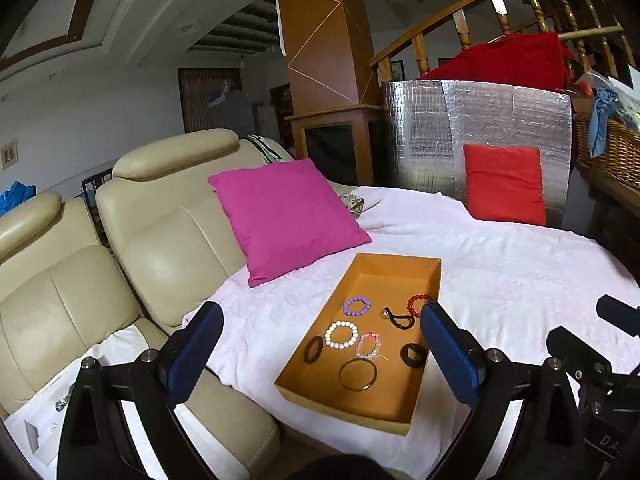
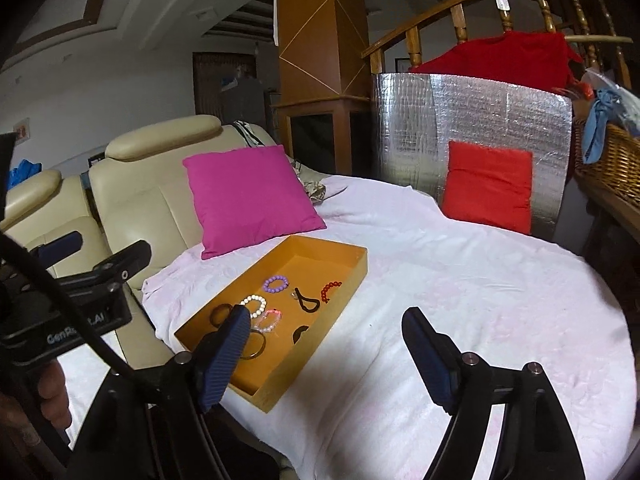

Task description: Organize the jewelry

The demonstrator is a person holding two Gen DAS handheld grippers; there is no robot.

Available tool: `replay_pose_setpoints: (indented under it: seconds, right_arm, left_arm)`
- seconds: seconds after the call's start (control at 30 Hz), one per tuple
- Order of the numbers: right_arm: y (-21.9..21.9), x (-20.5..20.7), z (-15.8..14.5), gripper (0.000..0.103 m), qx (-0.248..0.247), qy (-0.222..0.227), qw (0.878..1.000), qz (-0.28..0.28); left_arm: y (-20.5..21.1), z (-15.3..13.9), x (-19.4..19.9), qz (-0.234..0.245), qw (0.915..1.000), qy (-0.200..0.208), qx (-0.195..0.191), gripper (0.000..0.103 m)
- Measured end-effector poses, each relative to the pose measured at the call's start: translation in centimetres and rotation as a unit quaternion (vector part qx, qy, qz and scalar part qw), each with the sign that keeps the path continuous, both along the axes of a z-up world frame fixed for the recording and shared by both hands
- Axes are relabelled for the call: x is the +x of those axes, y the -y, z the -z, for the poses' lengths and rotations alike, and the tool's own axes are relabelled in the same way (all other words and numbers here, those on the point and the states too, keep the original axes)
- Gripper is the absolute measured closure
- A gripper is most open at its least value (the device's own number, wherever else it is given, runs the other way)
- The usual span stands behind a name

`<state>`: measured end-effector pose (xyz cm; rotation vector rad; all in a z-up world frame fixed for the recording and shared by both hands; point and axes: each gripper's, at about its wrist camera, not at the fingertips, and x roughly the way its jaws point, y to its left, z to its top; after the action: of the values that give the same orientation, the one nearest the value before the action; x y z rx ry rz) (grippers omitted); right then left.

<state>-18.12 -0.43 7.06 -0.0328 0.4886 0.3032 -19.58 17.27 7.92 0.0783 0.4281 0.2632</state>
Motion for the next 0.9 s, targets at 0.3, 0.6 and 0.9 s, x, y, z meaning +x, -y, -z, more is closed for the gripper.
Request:
replay_pose_setpoints:
  seconds: [0.3, 0.6, 0.9]
  right_arm:
    - [-1.1, -3.0, -2.0, 0.022, -0.005, 0.016, 1.0, 0.002]
    - [-1.6, -3.0, -1.8, 0.021, -0.007, 0.013, 1.0, 0.002]
    - [-1.4, -2.8, -1.9, 0.021, -0.002, 0.009, 1.0, 0.007]
  left_arm:
    - [-0.1, -1.1, -2.1, 0.004, 1.0, 0.002, 0.001, 0.004]
    - [0.0, -1.7, -2.6, 0.002, 0.9999, 0.013, 0.005, 0.004]
    - [-0.4, -1.7, -2.6, -0.002, 1.0, 0.009, -0.002, 0.004]
